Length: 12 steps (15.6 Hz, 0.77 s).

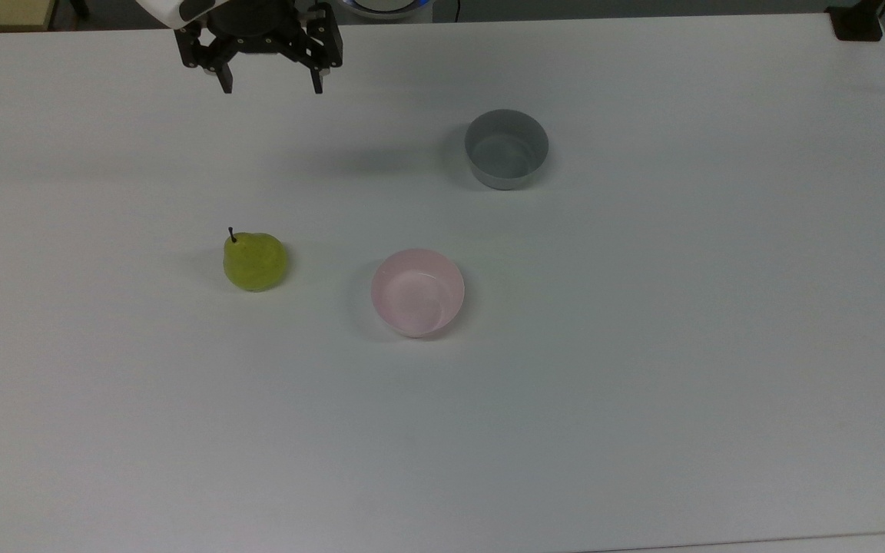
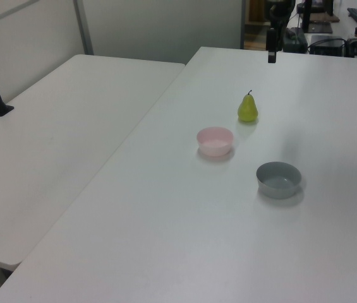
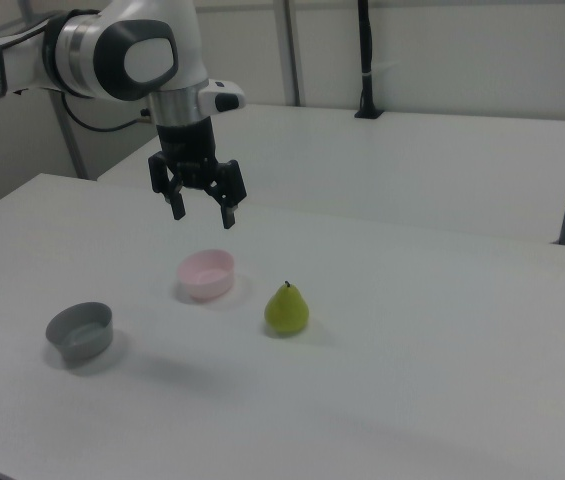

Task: Place the pear in the bowl
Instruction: 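Move the open gripper down over the green pear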

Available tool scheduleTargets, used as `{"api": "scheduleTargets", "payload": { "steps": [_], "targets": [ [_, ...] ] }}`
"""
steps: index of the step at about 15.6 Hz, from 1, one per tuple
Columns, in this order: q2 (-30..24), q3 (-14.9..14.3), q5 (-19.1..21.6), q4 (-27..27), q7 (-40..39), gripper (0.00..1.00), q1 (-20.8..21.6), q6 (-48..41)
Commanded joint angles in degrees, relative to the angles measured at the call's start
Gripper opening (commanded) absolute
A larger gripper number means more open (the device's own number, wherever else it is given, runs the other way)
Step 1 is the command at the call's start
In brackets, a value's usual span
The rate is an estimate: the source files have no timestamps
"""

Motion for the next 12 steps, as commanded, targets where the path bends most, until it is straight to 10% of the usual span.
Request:
{"api": "scheduleTargets", "payload": {
  "steps": [1, 12],
  "targets": [
    [-2.93, -3.40, -1.50, -0.82, 0.87, 1.00, 1.78, -1.12],
    [-2.24, -3.60, -1.85, -0.80, -2.57, 1.00, 1.79, -0.60]
  ]
}}
